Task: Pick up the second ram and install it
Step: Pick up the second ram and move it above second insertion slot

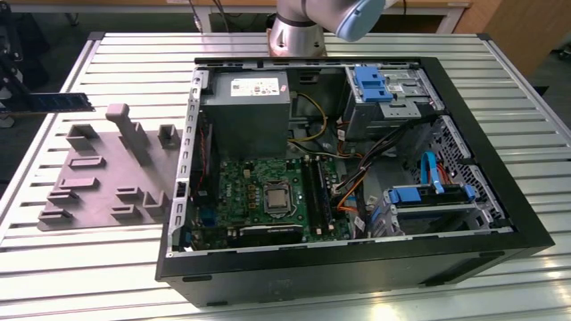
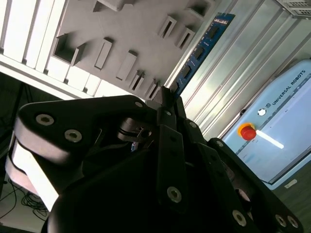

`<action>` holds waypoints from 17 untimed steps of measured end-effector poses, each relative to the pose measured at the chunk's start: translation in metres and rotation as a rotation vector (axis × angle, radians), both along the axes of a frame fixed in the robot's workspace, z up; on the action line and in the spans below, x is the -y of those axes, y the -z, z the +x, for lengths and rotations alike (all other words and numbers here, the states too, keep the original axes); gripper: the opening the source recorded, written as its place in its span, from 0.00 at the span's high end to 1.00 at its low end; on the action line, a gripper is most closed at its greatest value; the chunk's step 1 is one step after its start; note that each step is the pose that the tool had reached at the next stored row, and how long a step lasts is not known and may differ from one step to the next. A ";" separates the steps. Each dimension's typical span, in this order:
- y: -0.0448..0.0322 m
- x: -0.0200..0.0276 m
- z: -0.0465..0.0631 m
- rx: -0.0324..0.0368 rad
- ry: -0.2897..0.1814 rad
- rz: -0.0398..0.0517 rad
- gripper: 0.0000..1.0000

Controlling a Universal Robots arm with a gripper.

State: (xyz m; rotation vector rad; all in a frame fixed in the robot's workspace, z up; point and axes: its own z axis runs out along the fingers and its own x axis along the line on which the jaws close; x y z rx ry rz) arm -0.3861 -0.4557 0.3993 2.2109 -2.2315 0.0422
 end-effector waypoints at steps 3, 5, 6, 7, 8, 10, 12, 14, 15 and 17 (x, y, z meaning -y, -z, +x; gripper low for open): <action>0.0000 0.0000 0.005 0.0001 0.000 0.0000 0.86; 0.0000 0.0000 0.011 0.0000 0.000 0.0001 0.86; 0.0001 0.0000 0.014 0.0001 0.000 0.0001 0.86; 0.0000 0.0000 0.017 0.0001 0.000 0.0000 0.86; 0.0000 0.0000 0.020 0.0000 0.000 0.0000 0.86; 0.0000 0.0000 0.026 -0.0001 0.000 0.0000 0.86; 0.0000 0.0000 0.032 0.0000 0.000 0.0001 0.86; 0.0000 0.0000 0.038 0.0000 0.000 0.0000 0.86; 0.0000 0.0000 0.041 -0.0001 0.000 0.0000 0.86; 0.0000 0.0000 0.046 0.0000 0.000 0.0000 0.86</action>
